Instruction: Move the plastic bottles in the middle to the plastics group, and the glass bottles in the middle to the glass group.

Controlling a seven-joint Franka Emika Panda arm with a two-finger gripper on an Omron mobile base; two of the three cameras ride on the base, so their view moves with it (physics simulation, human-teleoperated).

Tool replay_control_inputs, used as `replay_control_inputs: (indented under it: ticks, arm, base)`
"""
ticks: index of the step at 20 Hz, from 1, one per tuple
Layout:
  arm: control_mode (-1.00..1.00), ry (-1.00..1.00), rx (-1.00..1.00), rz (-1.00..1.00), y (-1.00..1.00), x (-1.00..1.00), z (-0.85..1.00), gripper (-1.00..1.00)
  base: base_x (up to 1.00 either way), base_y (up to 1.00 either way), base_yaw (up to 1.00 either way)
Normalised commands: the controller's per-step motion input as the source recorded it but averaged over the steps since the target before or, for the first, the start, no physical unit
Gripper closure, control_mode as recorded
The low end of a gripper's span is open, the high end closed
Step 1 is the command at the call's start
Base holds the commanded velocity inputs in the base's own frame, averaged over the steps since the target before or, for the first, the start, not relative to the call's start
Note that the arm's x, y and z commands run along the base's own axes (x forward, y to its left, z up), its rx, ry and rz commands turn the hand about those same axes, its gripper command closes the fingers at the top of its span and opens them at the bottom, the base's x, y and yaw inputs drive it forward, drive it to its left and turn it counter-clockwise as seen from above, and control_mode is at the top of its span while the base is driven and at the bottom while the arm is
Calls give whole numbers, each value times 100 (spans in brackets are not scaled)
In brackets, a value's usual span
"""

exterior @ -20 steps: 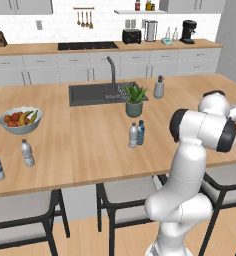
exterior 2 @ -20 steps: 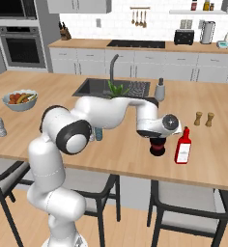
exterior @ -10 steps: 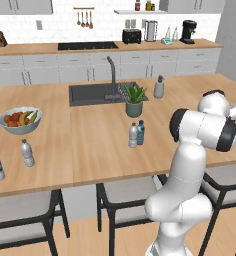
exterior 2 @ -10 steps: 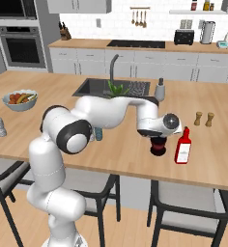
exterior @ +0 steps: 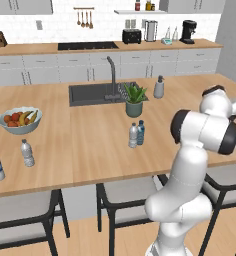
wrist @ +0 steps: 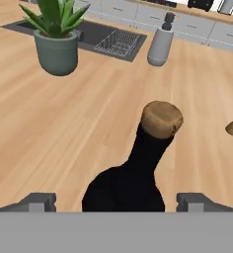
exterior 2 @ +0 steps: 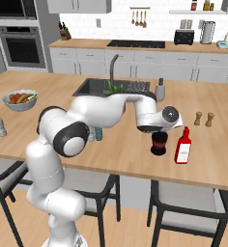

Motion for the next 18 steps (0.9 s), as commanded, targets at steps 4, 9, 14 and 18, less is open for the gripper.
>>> replay_control_inputs:
  ticks: [4, 9, 14, 18]
  arm:
    - [-100, 0, 0, 0, 10, -2, 69, -100]
    - [-100, 0, 0, 0, 36, -9, 75, -100]
    - [-100, 0, -1, -6, 87, -18, 62, -100]
    - [-100, 4, -4, -5, 100, -31, 37, -100]
  base:
    - [0, 0, 0]
    - [0, 0, 0]
    - [0, 0, 0]
    - [0, 0, 0]
